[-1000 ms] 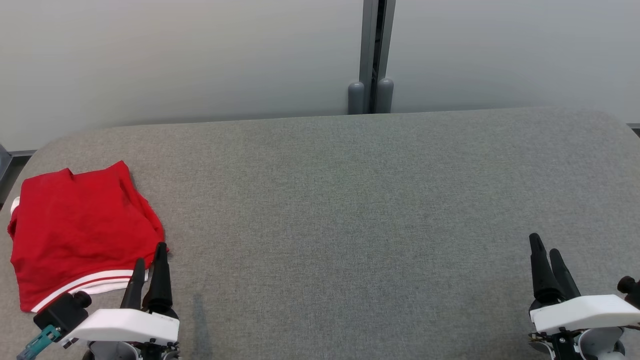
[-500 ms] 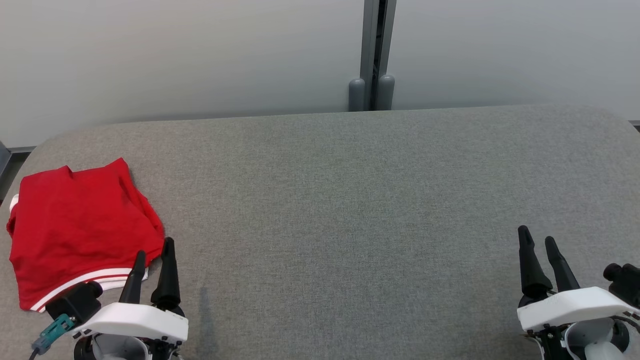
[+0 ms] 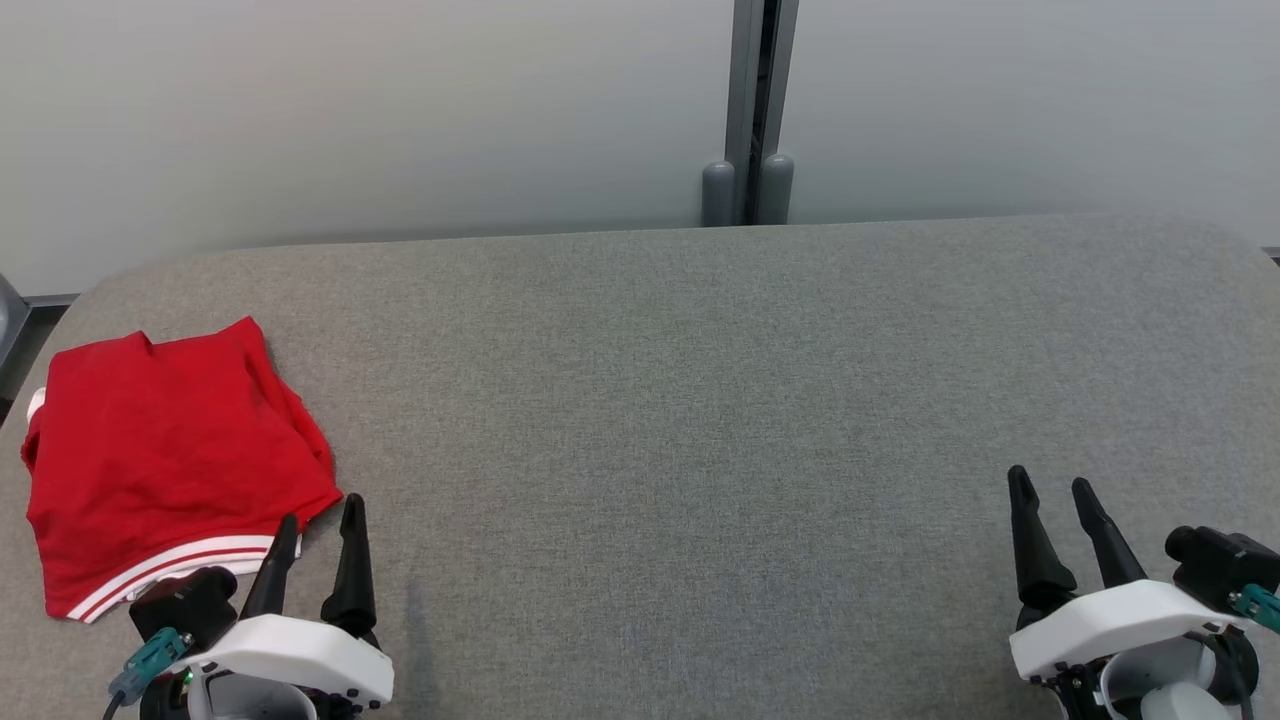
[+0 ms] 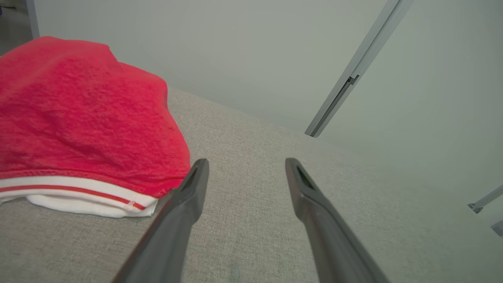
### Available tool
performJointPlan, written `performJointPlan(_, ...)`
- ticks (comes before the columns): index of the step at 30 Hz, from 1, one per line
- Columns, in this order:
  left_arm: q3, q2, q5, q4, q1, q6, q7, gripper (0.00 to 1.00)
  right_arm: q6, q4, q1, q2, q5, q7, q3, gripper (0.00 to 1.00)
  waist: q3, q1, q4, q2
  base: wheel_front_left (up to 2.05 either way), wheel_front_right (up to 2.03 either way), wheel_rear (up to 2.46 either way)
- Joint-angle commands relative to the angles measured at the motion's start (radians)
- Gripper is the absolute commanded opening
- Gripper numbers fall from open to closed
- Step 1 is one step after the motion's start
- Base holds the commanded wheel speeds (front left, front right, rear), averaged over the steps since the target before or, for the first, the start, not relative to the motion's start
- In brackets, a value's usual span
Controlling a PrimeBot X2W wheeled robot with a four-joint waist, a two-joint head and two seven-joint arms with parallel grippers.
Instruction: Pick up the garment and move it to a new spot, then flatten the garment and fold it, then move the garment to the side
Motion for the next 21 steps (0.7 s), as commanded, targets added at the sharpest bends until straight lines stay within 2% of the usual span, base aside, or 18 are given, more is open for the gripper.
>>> performJointPlan(1,0.003,0.007,0.036,0.002,-0.026,0.008,-0.010,1.00,0.002,0.005,-0.015,-0.009,-0.033,-0.013,0.004,1.00,-0.001,-0.0001,0.000,0.0000,0.00,0.00,0.00)
performJointPlan(21,0.008,0.009,0.212,0.016,-0.008,0.042,-0.052,1.00,0.002,-0.004,0.003,0.004,-0.240,-0.055,-0.040,1.00,-0.007,-0.0001,0.005,0.0000,0.00,0.00,0.00)
